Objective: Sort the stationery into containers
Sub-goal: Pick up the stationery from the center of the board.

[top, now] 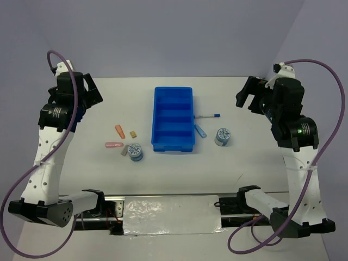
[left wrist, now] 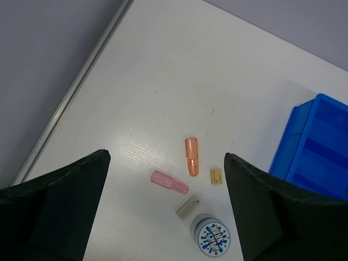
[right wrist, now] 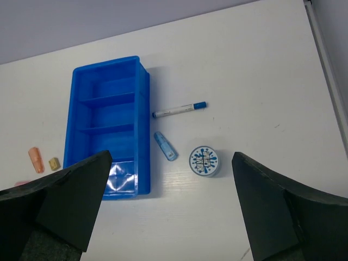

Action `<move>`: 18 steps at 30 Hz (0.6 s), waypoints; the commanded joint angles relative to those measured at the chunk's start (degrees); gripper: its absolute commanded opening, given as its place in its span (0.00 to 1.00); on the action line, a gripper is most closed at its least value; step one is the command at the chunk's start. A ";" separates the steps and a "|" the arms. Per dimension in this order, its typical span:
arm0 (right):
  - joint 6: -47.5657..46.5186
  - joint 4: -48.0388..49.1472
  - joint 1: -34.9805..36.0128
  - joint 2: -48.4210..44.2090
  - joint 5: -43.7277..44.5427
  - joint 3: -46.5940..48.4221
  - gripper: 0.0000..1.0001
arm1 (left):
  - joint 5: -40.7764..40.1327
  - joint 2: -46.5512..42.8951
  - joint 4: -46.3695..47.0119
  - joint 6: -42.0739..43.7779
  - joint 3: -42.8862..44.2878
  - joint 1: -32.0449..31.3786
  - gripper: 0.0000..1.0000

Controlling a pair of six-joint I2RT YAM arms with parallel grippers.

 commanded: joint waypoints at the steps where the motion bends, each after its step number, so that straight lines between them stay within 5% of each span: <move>1: 0.66 1.40 0.38 -0.99 0.89 0.71 1.00 | -1.28 -0.09 0.72 -0.66 2.35 -0.35 0.99; 9: 0.31 8.25 0.47 0.49 -8.24 -9.21 1.00 | 0.73 -0.44 -0.42 -3.48 1.12 -0.35 0.99; 18: 0.57 8.77 5.83 27.47 10.30 -11.77 1.00 | 9.26 -0.18 -0.15 -4.27 -2.75 -0.35 1.00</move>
